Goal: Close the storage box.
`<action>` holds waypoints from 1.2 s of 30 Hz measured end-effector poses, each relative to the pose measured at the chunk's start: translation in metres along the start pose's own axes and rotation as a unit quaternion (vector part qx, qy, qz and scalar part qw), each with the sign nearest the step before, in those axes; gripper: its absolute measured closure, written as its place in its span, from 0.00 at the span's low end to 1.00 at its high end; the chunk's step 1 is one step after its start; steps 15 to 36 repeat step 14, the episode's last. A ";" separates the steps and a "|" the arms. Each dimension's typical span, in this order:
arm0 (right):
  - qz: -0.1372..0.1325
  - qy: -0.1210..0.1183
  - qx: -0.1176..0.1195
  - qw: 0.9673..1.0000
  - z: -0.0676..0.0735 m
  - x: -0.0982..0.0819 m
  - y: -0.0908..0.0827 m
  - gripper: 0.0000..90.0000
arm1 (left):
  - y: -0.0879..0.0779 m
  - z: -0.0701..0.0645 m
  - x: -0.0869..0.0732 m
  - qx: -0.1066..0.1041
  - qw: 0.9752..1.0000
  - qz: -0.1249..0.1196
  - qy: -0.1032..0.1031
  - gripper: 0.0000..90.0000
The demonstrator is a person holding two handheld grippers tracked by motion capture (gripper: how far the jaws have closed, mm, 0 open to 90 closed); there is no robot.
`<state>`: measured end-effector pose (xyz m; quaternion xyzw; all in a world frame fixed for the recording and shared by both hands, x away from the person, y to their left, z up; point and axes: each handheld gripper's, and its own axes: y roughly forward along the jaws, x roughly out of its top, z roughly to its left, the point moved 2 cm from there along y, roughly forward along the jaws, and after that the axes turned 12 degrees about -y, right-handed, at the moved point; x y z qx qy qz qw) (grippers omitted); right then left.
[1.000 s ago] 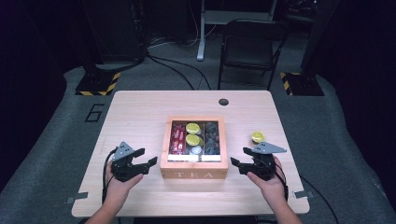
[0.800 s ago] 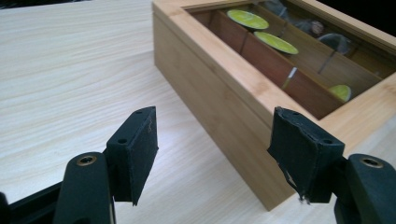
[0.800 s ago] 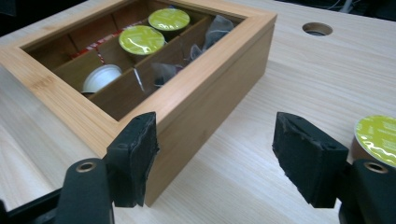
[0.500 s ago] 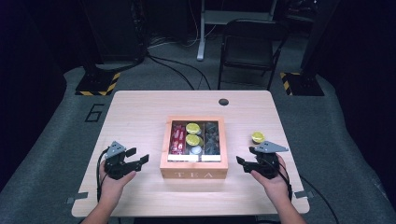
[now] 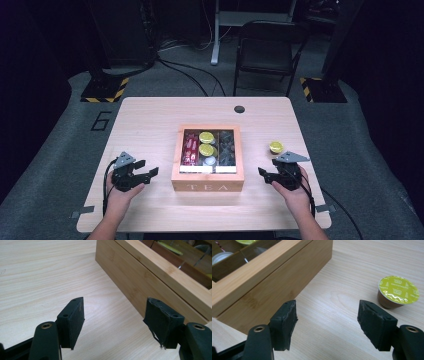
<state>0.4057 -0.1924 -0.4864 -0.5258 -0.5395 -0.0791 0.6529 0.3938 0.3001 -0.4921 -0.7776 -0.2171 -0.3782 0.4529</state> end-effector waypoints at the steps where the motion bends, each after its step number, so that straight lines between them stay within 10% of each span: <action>1: 0.001 -0.004 0.000 1.000 -0.001 0.000 0.001 0.35 | 0.000 0.001 0.000 0.001 1.000 0.009 0.003 0.36; 36: 0.027 -0.024 0.002 0.999 0.005 -0.003 0.012 0.35 | 0.008 0.006 -0.003 -0.007 0.999 0.039 -0.019 0.36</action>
